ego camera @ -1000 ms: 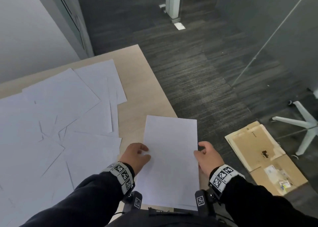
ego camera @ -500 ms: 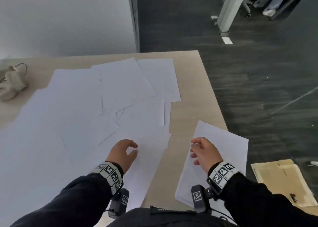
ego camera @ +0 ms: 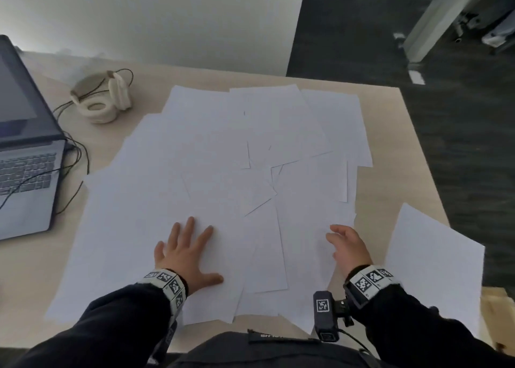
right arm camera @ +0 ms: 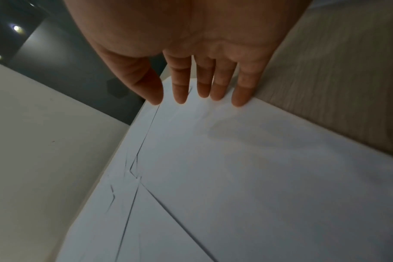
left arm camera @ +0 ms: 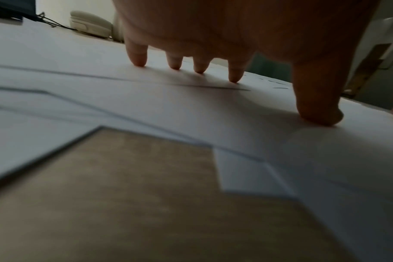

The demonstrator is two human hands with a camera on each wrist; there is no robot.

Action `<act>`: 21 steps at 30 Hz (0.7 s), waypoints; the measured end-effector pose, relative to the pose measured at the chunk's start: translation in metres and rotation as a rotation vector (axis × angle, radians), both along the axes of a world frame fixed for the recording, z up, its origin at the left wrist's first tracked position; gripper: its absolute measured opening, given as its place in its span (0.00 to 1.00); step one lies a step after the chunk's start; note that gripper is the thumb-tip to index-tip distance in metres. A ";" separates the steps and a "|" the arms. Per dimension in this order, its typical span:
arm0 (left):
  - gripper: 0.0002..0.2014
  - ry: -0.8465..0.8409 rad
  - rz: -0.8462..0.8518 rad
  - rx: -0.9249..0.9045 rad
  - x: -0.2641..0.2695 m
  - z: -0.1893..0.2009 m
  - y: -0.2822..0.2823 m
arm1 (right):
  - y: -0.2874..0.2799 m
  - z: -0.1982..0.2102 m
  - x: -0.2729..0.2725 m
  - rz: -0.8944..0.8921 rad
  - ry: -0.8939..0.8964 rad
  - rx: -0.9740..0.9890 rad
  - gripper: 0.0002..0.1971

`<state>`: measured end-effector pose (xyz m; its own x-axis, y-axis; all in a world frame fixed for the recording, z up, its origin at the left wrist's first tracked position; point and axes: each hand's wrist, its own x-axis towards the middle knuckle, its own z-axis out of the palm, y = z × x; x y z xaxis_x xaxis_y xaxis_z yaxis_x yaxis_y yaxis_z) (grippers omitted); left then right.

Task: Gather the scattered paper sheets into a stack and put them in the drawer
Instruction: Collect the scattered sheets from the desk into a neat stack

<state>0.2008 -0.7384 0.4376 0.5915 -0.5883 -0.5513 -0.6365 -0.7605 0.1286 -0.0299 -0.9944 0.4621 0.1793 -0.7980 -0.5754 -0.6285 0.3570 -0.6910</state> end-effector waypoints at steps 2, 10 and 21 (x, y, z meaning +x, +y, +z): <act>0.58 -0.004 -0.024 -0.013 0.003 -0.003 0.000 | 0.005 -0.003 -0.002 -0.061 0.093 -0.053 0.16; 0.52 0.012 -0.148 -0.041 -0.007 -0.010 -0.012 | 0.028 -0.020 0.006 -0.239 0.142 0.065 0.30; 0.57 0.037 -0.282 0.039 0.003 0.002 -0.018 | 0.032 -0.026 0.033 -0.267 0.146 0.146 0.32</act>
<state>0.2034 -0.7562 0.4392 0.3863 -0.7048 -0.5950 -0.8192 -0.5587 0.1299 0.0029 -0.9622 0.4358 -0.1176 -0.7127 -0.6915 -0.5885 0.6109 -0.5295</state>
